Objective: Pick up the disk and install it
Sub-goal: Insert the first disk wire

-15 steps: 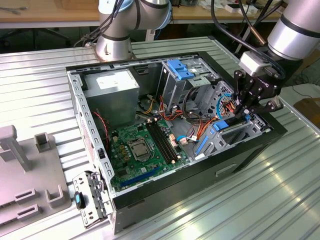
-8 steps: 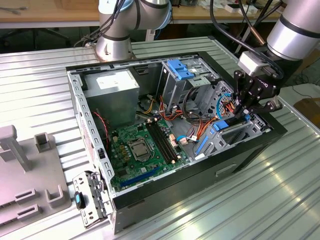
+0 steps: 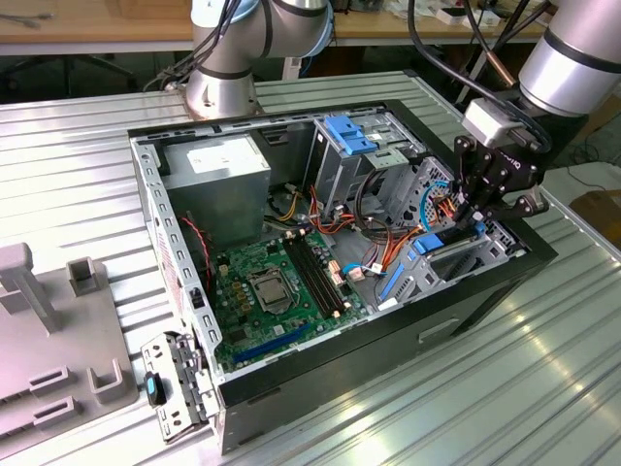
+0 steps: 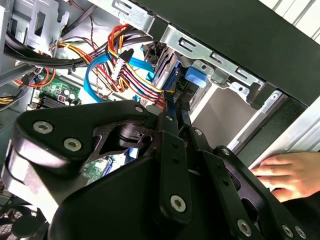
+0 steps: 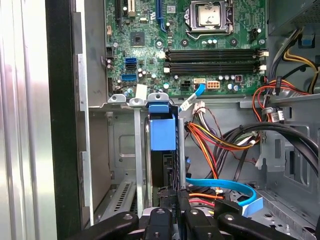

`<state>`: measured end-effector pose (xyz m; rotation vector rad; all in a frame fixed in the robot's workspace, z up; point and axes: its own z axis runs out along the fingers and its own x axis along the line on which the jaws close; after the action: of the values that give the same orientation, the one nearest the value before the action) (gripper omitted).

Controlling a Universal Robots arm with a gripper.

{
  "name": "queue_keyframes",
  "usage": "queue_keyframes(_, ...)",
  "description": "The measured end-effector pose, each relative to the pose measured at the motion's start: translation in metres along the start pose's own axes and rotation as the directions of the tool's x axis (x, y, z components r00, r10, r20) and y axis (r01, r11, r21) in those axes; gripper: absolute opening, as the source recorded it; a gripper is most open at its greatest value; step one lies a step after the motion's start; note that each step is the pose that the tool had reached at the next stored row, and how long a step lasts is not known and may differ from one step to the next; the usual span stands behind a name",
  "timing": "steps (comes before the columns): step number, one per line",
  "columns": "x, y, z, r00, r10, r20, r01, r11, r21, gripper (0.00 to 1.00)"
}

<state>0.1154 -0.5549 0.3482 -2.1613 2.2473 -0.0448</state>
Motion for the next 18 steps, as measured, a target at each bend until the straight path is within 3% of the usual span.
queue_keyframes(18, 0.0005, 0.0001, -0.0002, 0.9997, -0.026, 0.0007, 0.026, 0.9997, 0.0001, 0.16)
